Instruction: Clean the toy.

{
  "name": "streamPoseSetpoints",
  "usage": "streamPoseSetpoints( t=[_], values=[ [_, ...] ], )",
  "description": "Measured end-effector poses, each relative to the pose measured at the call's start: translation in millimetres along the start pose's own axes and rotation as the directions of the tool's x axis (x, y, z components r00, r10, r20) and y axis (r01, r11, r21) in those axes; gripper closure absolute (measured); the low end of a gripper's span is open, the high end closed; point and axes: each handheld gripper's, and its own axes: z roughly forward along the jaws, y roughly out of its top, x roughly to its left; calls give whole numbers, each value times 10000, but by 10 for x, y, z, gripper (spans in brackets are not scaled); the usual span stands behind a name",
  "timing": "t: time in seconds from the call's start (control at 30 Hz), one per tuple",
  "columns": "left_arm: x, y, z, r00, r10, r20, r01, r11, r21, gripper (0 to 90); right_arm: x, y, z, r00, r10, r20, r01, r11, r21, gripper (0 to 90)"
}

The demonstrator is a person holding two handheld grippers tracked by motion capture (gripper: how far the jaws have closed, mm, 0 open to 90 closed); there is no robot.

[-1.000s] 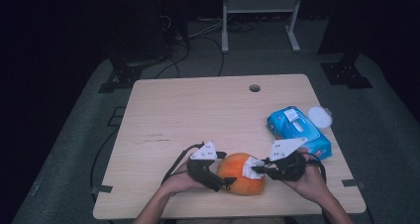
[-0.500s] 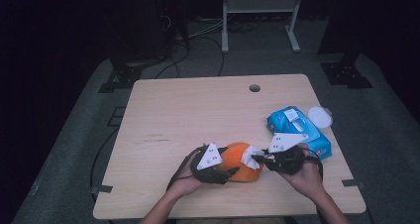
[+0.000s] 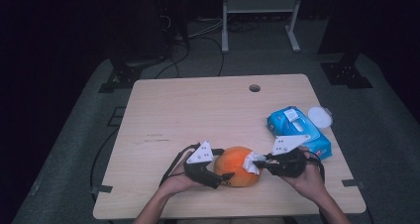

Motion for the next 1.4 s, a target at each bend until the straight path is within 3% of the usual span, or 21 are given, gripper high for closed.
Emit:
streamPoseSetpoints(
  t=[0.07, 0.13, 0.23, 0.33, 0.5, 0.6, 0.73, 0.83, 0.93, 1.03, 1.13, 1.2, 1.27, 1.4],
  values=[
    [-31, -25, 41, 9998, 176, 69, -177, 9998, 104, 199, 18, 26, 10, 9999, -90, 70, 90, 10000, 26, 781],
    [-68, -17, 68, 10000, 56, -48, -55, 10000, 76, 247, 54, 61, 7, 9993, -190, 318, 191, 9998, -26, 780],
    [-137, 21, 96, 9992, 318, -225, -314, 9993, 193, 266, 135, 128, 6, 9988, -409, 278, 416, 9987, -283, 779],
    [-150, 19, 96, 9988, 414, -253, -408, 9989, 229, 266, 204, 200, 14, 9952, -887, 419, 896, 9958, -196, 780],
    [-86, -39, 60, 10000, 53, 3, -53, 10000, -9, 265, 65, 91, -15, 9982, -281, 526, 294, 9993, -240, 779],
    [-98, -23, 71, 9999, 161, -18, -161, 9999, 18, 260, -54, -31, -52, 9985, 279, 461, -265, 9992, -308, 779],
    [-132, 28, 111, 9993, 200, -308, -198, 9998, 81, 247, -2, 17, -50, 9979, 99, 639, -80, 9995, -295, 779],
    [-201, 73, 138, 9971, 501, -571, -485, 9984, 282, 249, 77, 98, -23, 9991, -140, 412, 154, 9992, -360, 779],
    [-209, 71, 141, 9967, 575, -566, -560, 9981, 274, 249, 143, 160, -13, 9978, -503, 439, 515, 9984, -254, 779],
    [-168, 56, 105, 9986, 475, -245, -473, 9988, 104, 229, 84, 116, -25, 9994, -210, 272, 219, 9992, -339, 779],
    [-94, 44, 70, 10000, 11, 73, -11, 10000, -91, 207, -10, 30, -49, 9997, 153, 202, -144, 9989, -448, 779],
    [-105, 21, 108, 9997, -88, 232, 89, 9999, -59, 223, -67, 0, -77, 9991, 332, 272, -320, 9985, -444, 779],
    [-155, 16, 135, 9993, 330, 199, -332, 9994, 96, 230, -110, -19, -91, 9981, 515, 331, -501, 9978, -425, 779],
    [-194, 38, 152, 9988, 459, 178, -463, 9986, 254, 227, -76, 12, -73, 9978, 489, 455, -466, 9976, -511, 779]
  ],
)
